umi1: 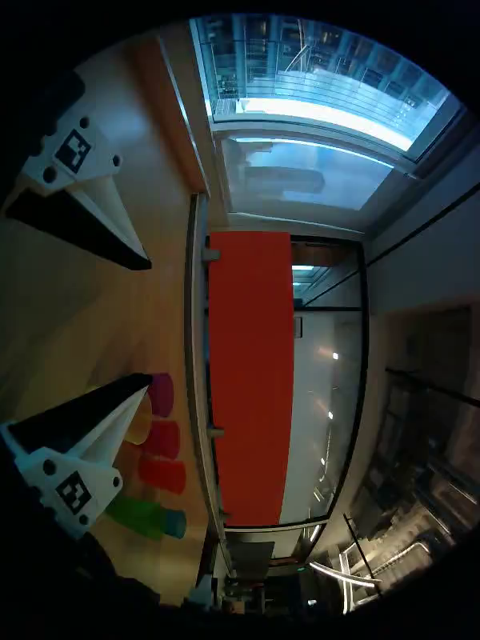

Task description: Pour water

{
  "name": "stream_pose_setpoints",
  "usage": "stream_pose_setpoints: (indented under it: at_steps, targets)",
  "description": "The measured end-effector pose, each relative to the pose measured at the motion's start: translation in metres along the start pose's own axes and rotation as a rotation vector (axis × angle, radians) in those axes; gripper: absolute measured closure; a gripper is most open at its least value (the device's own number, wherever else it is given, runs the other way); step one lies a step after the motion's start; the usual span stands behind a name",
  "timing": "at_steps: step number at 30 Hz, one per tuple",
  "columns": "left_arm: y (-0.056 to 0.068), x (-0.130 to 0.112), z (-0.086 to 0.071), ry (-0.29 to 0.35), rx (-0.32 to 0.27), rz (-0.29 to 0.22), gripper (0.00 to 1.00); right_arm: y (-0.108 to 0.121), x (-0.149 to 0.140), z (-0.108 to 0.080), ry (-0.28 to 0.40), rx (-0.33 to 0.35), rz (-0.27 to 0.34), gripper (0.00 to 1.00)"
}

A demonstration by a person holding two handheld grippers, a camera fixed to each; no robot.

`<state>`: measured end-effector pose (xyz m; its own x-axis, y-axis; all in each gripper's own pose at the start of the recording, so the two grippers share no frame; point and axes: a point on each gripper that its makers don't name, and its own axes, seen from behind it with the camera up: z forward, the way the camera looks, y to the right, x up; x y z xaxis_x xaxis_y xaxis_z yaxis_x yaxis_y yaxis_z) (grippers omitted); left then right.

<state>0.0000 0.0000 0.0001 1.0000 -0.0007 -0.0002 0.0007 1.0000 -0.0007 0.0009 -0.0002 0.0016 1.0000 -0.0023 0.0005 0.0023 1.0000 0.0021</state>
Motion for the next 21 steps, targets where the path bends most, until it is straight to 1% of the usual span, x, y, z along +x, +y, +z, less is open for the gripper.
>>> stream_pose_setpoints:
  at_steps: [6, 8, 11, 17, 21]
  targets:
    - [-0.001, 0.0, 0.0, -0.007, 0.011, -0.008, 0.04, 0.001, 0.001, 0.001, -0.007, -0.002, -0.008, 0.0]
    - [-0.001, -0.001, 0.001, -0.016, 0.012, -0.013, 0.04, 0.001, 0.005, 0.002, -0.005, -0.004, -0.013, 0.0]
    - [-0.001, 0.003, 0.001, -0.022, 0.008, -0.024, 0.04, 0.0, 0.018, 0.003, 0.005, 0.004, -0.018, 0.0]
    - [-0.002, 0.029, 0.004, -0.009, 0.001, -0.025, 0.04, -0.006, 0.044, 0.005, -0.005, 0.041, -0.033, 0.0]
    - [-0.004, 0.051, 0.008, -0.021, -0.006, -0.022, 0.04, -0.005, 0.06, 0.009, -0.025, 0.053, -0.044, 0.0]
